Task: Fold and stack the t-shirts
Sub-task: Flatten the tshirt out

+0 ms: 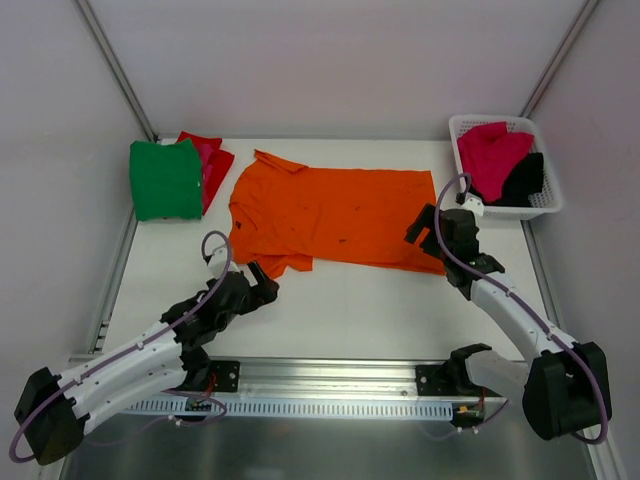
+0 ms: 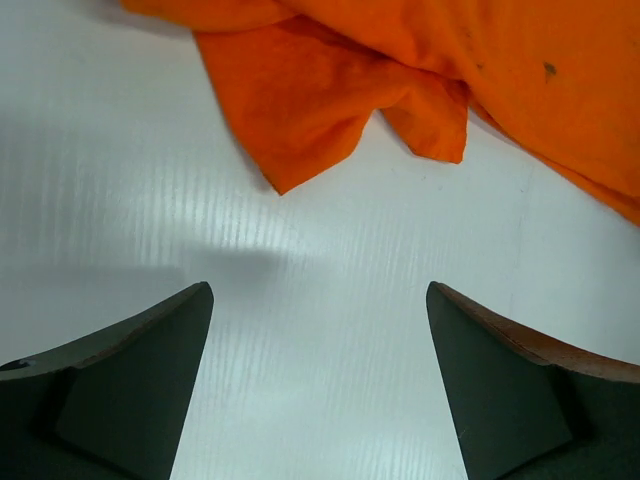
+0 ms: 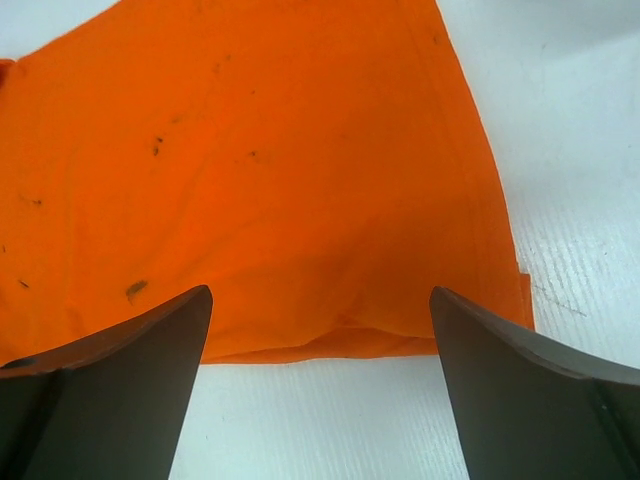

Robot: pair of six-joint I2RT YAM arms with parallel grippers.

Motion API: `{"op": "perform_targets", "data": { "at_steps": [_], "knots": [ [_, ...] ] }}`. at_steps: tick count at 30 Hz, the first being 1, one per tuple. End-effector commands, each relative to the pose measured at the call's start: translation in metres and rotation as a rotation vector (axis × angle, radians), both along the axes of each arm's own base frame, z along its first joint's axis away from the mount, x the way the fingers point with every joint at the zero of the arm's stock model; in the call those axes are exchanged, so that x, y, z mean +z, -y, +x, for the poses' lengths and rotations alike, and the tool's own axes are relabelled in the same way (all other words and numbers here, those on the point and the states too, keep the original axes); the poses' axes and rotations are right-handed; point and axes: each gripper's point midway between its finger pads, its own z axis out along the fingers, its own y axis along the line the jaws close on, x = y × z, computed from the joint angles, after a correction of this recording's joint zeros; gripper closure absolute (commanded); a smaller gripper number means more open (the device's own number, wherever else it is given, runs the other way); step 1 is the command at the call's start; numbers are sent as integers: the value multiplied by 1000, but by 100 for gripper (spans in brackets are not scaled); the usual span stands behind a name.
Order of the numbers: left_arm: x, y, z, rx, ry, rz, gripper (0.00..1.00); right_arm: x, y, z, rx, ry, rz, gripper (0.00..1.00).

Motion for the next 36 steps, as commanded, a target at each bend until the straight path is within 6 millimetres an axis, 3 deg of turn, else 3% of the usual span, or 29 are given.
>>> {"op": "perform_targets", "data": {
  "at_steps": [1,5,11,16,25,28,31,32,34,35,36],
  "knots": [
    [-11,-17,-3,139,19,-65,11,-11,-7,-4,18,-42,23,4],
    [-24,-18,-4,151,-5,-53,8,-13,-11,-4,30,-47,31,4],
    [-51,-3,3,138,-44,-51,7,-14,-9,-9,29,-50,15,4],
    [-51,5,17,161,-15,-62,7,-12,-7,-12,25,-41,9,4],
    [-63,-8,33,286,-4,22,13,-20,-9,-12,36,-62,9,4],
    [-72,-6,36,285,-24,55,23,-21,-10,-13,40,-66,9,4],
    [-79,1,40,278,-32,51,41,-23,-10,-14,41,-69,8,4],
    [-78,6,43,273,-27,34,52,-23,-11,-14,45,-69,9,5],
    [-81,11,43,256,-44,31,65,-24,-10,-15,45,-73,2,5],
    [-80,14,44,249,-45,30,82,-24,-10,-15,44,-73,2,5],
    [-79,15,44,245,-45,25,93,-25,-9,-15,41,-76,-2,5]
  ]
}}
